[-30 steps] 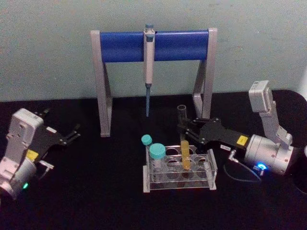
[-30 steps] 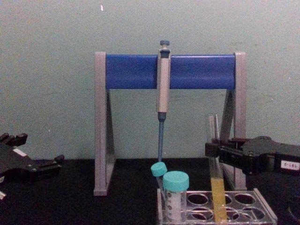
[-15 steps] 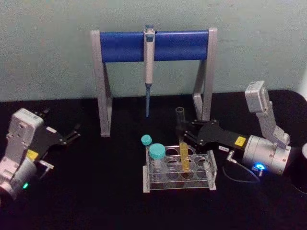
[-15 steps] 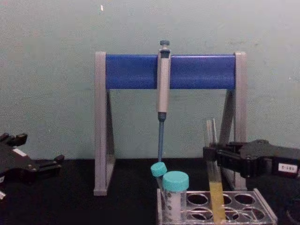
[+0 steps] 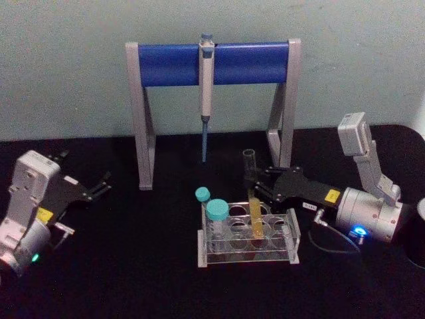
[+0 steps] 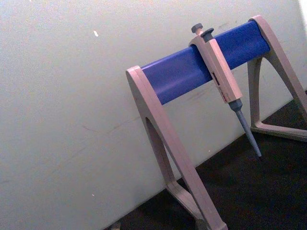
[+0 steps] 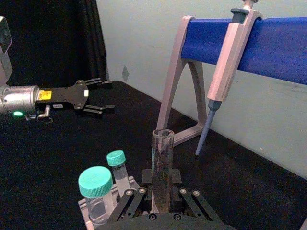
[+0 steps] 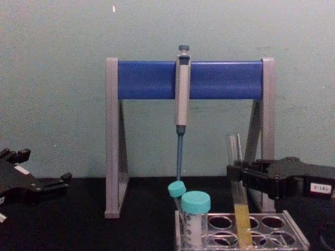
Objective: Pick up the test tube from the test tube rack, shake it, then place it back into the test tube rack.
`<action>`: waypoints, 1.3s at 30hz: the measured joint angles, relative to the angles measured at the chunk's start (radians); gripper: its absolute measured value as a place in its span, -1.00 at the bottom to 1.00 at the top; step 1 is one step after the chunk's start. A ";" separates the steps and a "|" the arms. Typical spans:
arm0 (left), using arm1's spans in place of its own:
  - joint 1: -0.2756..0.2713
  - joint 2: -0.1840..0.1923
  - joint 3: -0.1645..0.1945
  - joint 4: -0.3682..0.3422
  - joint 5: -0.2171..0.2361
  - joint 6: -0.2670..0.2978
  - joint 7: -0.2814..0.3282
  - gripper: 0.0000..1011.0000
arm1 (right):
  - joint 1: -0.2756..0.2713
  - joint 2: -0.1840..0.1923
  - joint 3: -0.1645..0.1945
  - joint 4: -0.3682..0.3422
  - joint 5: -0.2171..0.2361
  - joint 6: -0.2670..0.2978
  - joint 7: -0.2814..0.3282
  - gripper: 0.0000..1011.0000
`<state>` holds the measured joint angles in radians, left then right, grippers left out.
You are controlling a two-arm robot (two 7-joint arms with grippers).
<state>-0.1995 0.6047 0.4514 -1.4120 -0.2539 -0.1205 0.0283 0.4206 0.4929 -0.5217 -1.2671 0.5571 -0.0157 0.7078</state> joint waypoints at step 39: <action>0.000 0.000 0.000 0.000 0.000 0.000 0.000 0.98 | -0.001 0.000 0.001 0.000 0.002 -0.001 0.002 0.90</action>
<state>-0.1995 0.6047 0.4514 -1.4119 -0.2539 -0.1206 0.0283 0.4197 0.4931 -0.5210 -1.2675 0.5590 -0.0169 0.7094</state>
